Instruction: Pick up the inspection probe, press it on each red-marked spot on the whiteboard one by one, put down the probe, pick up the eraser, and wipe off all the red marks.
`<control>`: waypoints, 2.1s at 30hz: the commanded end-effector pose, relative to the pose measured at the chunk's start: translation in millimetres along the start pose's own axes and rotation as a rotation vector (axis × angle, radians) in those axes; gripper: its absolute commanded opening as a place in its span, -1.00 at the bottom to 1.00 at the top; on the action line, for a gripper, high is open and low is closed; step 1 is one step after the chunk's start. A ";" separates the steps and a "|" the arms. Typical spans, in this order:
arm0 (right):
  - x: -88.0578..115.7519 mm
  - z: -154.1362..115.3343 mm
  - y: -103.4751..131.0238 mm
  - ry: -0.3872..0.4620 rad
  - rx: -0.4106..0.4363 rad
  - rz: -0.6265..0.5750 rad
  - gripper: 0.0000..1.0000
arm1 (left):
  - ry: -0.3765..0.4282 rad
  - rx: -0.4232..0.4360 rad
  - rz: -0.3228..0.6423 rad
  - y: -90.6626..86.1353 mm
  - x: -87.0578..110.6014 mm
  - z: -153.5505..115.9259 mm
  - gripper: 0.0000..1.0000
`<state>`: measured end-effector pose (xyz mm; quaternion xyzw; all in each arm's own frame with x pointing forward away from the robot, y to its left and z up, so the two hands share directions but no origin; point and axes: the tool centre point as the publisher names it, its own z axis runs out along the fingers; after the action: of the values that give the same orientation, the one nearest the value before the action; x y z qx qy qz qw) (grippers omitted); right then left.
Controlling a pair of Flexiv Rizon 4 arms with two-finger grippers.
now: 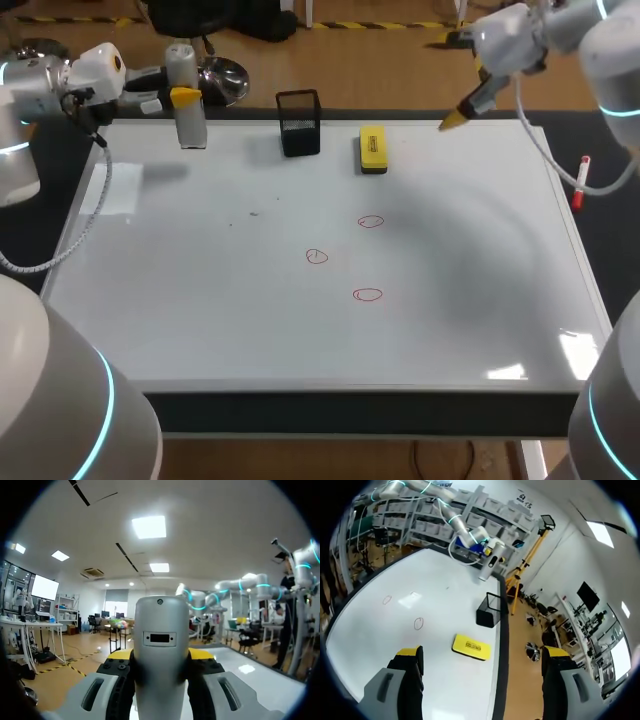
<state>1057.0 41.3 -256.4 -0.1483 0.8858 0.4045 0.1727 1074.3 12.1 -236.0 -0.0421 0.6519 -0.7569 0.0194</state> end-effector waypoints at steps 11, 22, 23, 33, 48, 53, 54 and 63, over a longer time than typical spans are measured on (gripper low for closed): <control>1.1 20.7 -10.8 1.004 0.105 -0.689 1.00 | 0.002 0.002 0.001 -0.2 -1.1 0.2 -1.00; -4.4 41.6 -6.9 1.096 0.102 -0.762 1.00 | 0.002 0.002 0.001 -0.2 -1.1 0.2 -1.00; -5.3 43.9 -6.6 1.106 0.104 -0.772 1.00 | 0.002 0.002 0.001 -0.2 -1.1 0.2 -1.00; -8.7 60.1 -6.5 1.179 0.117 -0.847 1.00 | 0.002 0.002 0.001 -0.2 -1.1 0.2 -1.00; -2.8 76.8 -21.0 1.170 0.216 -0.838 1.00 | 0.002 0.002 0.001 -0.2 -1.1 0.2 -1.00; 3.5 84.4 -29.1 1.115 0.275 -0.842 1.00 | 0.002 0.002 0.001 -0.2 -1.1 0.2 -1.00; 5.0 85.9 -29.7 1.108 0.287 -0.850 1.00 | 0.002 0.002 0.001 -0.2 -1.1 0.2 -1.00; 8.3 93.0 -29.9 1.007 0.366 -0.877 1.00 | 0.002 0.002 0.001 -0.2 -1.1 0.2 -1.00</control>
<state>1085.4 89.5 -341.3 -0.6253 0.7727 0.0860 -0.0670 1074.3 12.1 -236.0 -0.0421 0.6519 -0.7569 0.0194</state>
